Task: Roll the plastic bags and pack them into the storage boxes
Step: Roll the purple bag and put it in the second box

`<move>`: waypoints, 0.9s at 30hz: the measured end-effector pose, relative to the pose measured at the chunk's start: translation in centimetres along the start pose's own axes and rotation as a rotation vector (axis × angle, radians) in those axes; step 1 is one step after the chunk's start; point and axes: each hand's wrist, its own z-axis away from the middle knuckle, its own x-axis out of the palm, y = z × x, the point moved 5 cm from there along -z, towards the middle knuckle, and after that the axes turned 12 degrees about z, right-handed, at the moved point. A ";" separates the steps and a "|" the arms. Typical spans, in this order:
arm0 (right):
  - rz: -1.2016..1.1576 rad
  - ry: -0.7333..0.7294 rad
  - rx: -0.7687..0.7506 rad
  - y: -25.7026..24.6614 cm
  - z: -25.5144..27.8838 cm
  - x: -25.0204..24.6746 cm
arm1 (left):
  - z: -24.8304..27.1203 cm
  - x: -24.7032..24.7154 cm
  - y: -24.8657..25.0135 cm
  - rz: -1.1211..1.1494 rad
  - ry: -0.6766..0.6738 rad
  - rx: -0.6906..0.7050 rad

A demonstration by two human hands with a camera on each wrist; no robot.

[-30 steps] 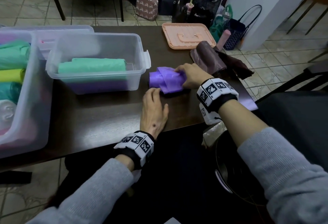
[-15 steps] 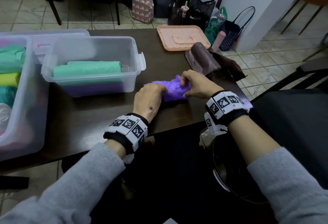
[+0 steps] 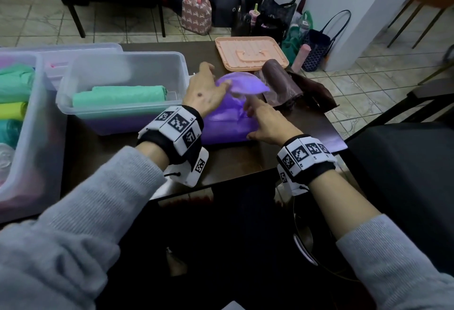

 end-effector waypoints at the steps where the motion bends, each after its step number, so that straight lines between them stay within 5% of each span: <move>1: -0.043 0.017 0.006 0.0 -0.1 0.0 | 0.1 0.4 0.1 -0.023 -0.077 0.001; 5: -0.014 -0.041 0.039 0.2 -0.4 0.1 | 1.8 2.9 -1.6 -0.407 -0.443 0.080; 7: -0.009 -0.066 0.044 0.2 -0.6 0.2 | 2.4 3.5 -2.8 -0.540 -0.501 0.085; 11: 0.080 -0.098 0.046 0.1 -0.2 0.3 | 2.4 2.7 -2.6 -0.544 -0.355 0.189; 18: 0.131 -0.149 0.038 -0.3 0.1 0.2 | 3.4 3.1 -3.0 -0.611 -0.389 0.389; 27: 0.323 -0.177 0.020 -0.8 1.2 0.3 | 0.1 -0.3 0.9 -0.047 0.050 0.163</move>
